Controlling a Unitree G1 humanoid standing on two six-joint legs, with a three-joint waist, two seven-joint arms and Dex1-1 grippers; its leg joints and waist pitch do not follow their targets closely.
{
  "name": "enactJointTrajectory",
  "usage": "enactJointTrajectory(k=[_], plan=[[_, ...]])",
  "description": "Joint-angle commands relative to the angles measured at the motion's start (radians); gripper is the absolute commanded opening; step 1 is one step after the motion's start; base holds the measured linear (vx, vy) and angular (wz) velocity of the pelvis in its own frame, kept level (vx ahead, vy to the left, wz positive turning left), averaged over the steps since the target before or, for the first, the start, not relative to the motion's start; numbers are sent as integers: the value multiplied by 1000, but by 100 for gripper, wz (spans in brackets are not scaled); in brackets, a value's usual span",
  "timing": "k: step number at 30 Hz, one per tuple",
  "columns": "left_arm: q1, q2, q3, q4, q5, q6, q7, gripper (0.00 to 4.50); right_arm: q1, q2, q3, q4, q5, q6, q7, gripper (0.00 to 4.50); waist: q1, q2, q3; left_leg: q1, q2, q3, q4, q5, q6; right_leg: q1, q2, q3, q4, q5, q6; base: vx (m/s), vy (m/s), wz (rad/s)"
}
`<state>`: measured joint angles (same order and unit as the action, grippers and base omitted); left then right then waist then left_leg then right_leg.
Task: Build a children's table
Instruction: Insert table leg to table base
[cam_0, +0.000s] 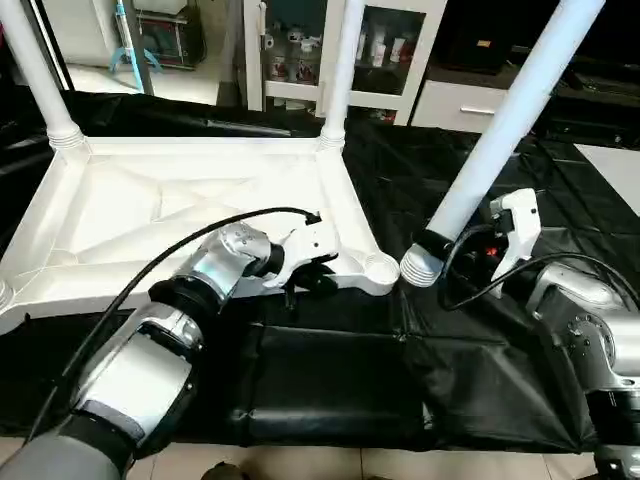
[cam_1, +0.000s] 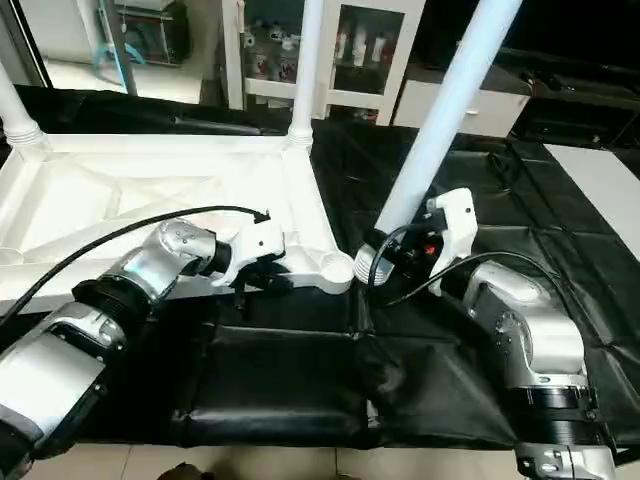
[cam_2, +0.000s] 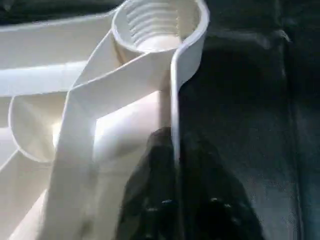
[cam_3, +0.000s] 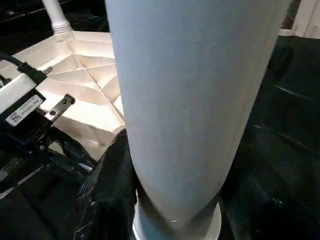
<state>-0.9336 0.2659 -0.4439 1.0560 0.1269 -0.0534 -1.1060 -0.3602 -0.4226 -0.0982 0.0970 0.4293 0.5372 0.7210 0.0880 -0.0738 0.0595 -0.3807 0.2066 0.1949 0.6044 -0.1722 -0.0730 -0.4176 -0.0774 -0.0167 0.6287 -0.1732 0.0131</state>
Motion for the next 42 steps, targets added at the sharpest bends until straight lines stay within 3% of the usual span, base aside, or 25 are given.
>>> enactJointTrajectory(k=[1,4,8,12,14,15,16,17,18,19,20,22,31,42], plan=[[14,11,-15,19,27,21,-29,10,-29,-15,3,-5,3,1,10,186,6,5,-71,23,19,-12,-74,-255,-10,45,-55,20,-83,-217,-214,0,0,0],[25,24,9,5,12,24,-45,0,-36,-19,15,-3,9,5,35,186,5,-1,-72,23,19,-11,-74,-244,-5,46,-55,19,-80,-198,-223,0,0,0],[66,51,18,-48,-2,70,-71,0,-37,-14,22,-13,32,23,61,186,5,1,-71,22,21,-10,-74,-236,3,47,-56,21,-78,-192,-229,0,0,0],[204,99,14,-235,-4,161,-73,0,-32,9,37,-41,59,60,72,186,-1,-9,-67,20,23,-9,-79,-246,-1,46,-56,21,-80,-242,-215,0,0,0],[230,100,20,-276,-11,186,-65,0,-31,15,44,-42,60,63,72,186,-3,-2,-64,24,25,-10,-82,-272,-11,40,-57,21,-84,-293,-200,0,0,0],[263,98,31,-335,-22,226,-51,0,-30,22,56,-42,61,69,77,186,-7,-14,-63,24,25,-10,-82,-288,-15,40,-57,21,-89,-334,-188,0,0,0],[280,98,36,-371,-28,251,-43,0,-29,24,62,-42,60,72,81,186,-8,-7,-62,23,26,-13,-85,-291,-20,40,-59,22,-89,-362,-178,0,0,0],[295,98,39,-407,-31,278,-33,0,-29,27,69,-37,59,75,85,186,-9,-7,-62,24,25,-13,-85,-292,-20,37,-58,22,-92,-375,-171,0,0,0],[303,98,39,-425,-31,289,-30,0,-29,29,72,-33,58,75,87,186,-10,-11,-63,25,26,-12,-84,-289,-22,36,-58,23,-91,-374,-168,0,0,0],[314,100,38,-454,-30,307,-30,0,-30,29,79,-25,55,76,91,186,-10,-8,-64,26,27,-12,-85,-286,-21,35,-58,24,-92,-366,-167,0,0,0],[324,102,37,-482,-33,322,-36,0,-31,28,87,-20,52,77,97,186,-11,-13,-63,24,25,-11,-85,-282,-18,34,-55,23,-93,-363,-165,0,0,0],[354,104,36,-572,-43,374,-48,0,-36,22,114,-6,36,81,117,186,-11,-9,-65,24,26,-11,-87,-261,-17,36,-55,23,-88,-320,-170,0,0,0],[367,100,-5,-676,-16,499,-68,0,-81,13,157,55,-13,45,139,186,-13,-7,-70,26,21,-3,-81,-186,0,40,-47,22,-80,-188,-202,0,0,0],[366,104,-30,-723,7,525,-66,0,-92,-34,194,69,-28,63,208,186,-2,-13,-71,27,23,-4,-81,-194,2,42,-48,23,-83,-207,-185,0,0,0]])
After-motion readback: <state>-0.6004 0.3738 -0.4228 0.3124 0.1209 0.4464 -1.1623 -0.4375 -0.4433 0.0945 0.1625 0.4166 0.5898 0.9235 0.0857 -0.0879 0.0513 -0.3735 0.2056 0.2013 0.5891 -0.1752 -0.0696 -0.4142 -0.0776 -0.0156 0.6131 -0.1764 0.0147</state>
